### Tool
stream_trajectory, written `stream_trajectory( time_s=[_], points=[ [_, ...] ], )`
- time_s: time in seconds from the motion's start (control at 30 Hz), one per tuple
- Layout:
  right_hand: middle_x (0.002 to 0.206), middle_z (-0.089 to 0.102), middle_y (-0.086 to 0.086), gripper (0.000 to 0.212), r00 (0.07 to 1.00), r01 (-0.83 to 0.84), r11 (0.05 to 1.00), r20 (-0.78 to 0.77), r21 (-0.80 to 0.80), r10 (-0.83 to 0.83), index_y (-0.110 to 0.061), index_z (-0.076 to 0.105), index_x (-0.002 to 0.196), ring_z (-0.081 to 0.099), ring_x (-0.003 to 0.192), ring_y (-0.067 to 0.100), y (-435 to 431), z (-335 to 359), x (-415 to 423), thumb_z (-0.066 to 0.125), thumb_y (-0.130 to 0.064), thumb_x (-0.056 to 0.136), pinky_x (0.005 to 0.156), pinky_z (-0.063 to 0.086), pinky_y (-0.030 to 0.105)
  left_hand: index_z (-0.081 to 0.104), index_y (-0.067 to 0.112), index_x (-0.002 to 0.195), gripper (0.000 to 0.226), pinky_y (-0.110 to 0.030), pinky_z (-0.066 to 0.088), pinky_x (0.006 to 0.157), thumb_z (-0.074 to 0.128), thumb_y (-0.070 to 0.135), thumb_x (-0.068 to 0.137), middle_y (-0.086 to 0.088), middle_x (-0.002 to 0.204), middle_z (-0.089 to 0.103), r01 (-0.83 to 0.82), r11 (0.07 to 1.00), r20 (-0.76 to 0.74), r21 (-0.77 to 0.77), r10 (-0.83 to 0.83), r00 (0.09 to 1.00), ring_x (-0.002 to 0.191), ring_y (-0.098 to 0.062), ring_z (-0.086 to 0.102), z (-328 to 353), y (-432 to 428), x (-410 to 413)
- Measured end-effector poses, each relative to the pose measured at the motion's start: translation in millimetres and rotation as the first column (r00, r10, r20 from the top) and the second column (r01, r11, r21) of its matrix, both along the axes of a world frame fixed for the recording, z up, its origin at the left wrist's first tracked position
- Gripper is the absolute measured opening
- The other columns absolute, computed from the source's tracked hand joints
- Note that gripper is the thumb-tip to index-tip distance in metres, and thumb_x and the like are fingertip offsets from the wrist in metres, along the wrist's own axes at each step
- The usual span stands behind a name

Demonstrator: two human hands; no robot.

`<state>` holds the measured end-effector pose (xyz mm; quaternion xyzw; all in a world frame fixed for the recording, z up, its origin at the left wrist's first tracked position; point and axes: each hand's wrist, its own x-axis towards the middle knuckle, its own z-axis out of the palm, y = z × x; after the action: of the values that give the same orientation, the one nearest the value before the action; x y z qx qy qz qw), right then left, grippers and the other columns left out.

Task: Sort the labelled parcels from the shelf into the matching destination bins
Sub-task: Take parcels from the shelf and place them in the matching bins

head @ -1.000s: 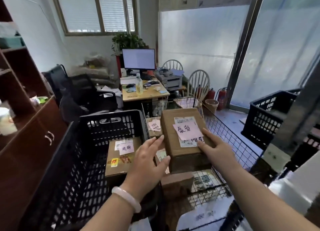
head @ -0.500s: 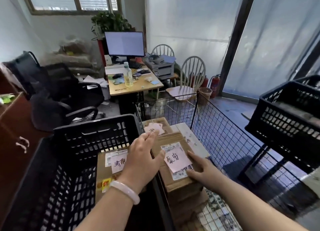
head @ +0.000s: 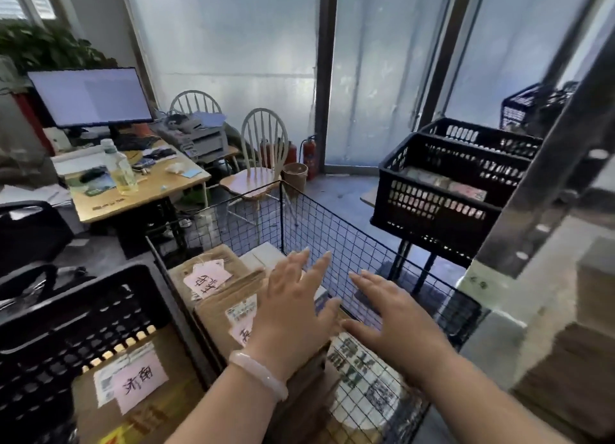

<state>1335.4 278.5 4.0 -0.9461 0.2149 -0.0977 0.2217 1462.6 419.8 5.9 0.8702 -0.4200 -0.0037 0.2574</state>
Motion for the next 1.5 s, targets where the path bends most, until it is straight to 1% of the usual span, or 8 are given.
stream_trajectory(
  time_s=[0.1,0.2,0.4,0.6,0.8,0.97,1.13,1.5],
  points=[
    [0.158,0.019,-0.018,0.080,0.985,0.169,0.969,0.046,-0.179,-0.163,-0.045,0.017,0.152,0.012,0.144,0.003,-10.2,11.0,-50.5,0.048,-0.073,0.083,0.112,0.009,0.022,-0.003,0.051,0.151,0.073,-0.040,-0.009,0.119,0.043,0.059,0.095,0.012,0.164,-0.001,0.121,0.992,0.088,0.037,-0.124,0.988,0.149,-0.009,-0.011,4.8,-24.2,-25.1],
    [0.161,0.014,-0.010,0.087,0.960,0.274,0.919,0.030,-0.283,-0.277,-0.043,0.011,0.153,0.006,0.148,0.010,-12.8,18.1,-104.0,0.041,-0.078,0.079,0.118,0.007,0.032,-0.007,0.050,0.151,0.076,-0.041,-0.010,0.119,0.043,0.061,0.094,0.010,0.165,-0.004,0.199,0.979,0.169,0.048,-0.204,0.964,0.149,-0.011,-0.012,13.5,-40.1,-59.0],
    [0.163,-0.007,-0.011,0.087,0.922,0.368,0.850,0.028,-0.377,-0.387,-0.050,-0.015,0.146,-0.025,0.140,0.002,2.7,23.7,-218.7,0.031,-0.080,0.079,0.115,-0.018,0.032,0.005,0.046,0.154,0.076,-0.041,-0.007,0.122,0.047,0.060,0.092,0.007,0.165,0.006,0.356,0.934,0.272,-0.041,-0.332,0.903,0.150,-0.013,-0.006,32.8,-51.9,-158.6],
    [0.157,-0.023,-0.016,0.086,0.850,0.494,0.754,0.058,-0.432,-0.524,-0.052,-0.031,0.135,-0.031,0.139,0.004,33.7,29.9,-357.6,0.030,-0.080,0.081,0.114,-0.019,0.034,0.011,0.046,0.153,0.075,-0.040,0.000,0.123,0.049,0.059,0.090,0.007,0.164,0.012,0.513,0.847,0.294,-0.142,-0.459,0.839,0.150,-0.013,-0.001,40.0,-50.2,-290.1],
    [0.152,-0.020,-0.022,0.089,0.678,0.701,0.582,0.131,-0.412,-0.724,-0.053,-0.026,0.137,-0.027,0.139,0.001,80.2,33.2,-523.7,0.036,-0.079,0.079,0.114,-0.018,0.032,0.024,0.043,0.152,0.075,-0.045,0.015,0.119,0.057,0.058,0.086,0.003,0.160,0.028,0.723,0.684,0.342,-0.101,-0.658,0.670,0.148,-0.018,0.020,29.9,-55.3,-457.8],
    [0.161,-0.007,-0.016,0.092,0.529,0.804,0.444,0.134,-0.396,-0.838,-0.052,-0.022,0.140,-0.015,0.147,0.006,122.1,33.2,-647.1,0.038,-0.078,0.076,0.117,-0.013,0.032,0.008,0.048,0.152,0.076,-0.040,0.008,0.120,0.048,0.063,0.089,0.007,0.163,0.016,0.846,0.527,0.321,-0.081,-0.790,0.522,0.150,-0.016,0.010,19.8,-56.9,-582.0],
    [0.162,-0.004,-0.013,0.094,0.352,0.887,0.274,0.160,-0.372,-0.922,-0.044,-0.009,0.151,-0.009,0.149,0.010,149.4,38.4,-740.2,0.037,-0.080,0.078,0.121,-0.002,0.034,0.007,0.049,0.153,0.075,-0.041,0.008,0.120,0.045,0.065,0.091,0.008,0.165,0.010,0.926,0.373,0.308,-0.055,-0.876,0.371,0.150,-0.015,0.005,22.3,-58.9,-676.8],
    [0.161,-0.009,-0.018,0.091,0.124,0.951,0.088,0.106,-0.297,-0.987,-0.050,-0.014,0.147,-0.012,0.148,0.007,134.3,15.1,-871.9,0.042,-0.079,0.080,0.117,-0.010,0.030,0.005,0.049,0.153,0.076,-0.042,0.008,0.121,0.045,0.064,0.090,0.008,0.164,0.008,0.987,0.156,0.246,-0.040,-0.956,0.161,0.150,-0.016,0.005,4.6,-118.4,-832.8]
  ],
)
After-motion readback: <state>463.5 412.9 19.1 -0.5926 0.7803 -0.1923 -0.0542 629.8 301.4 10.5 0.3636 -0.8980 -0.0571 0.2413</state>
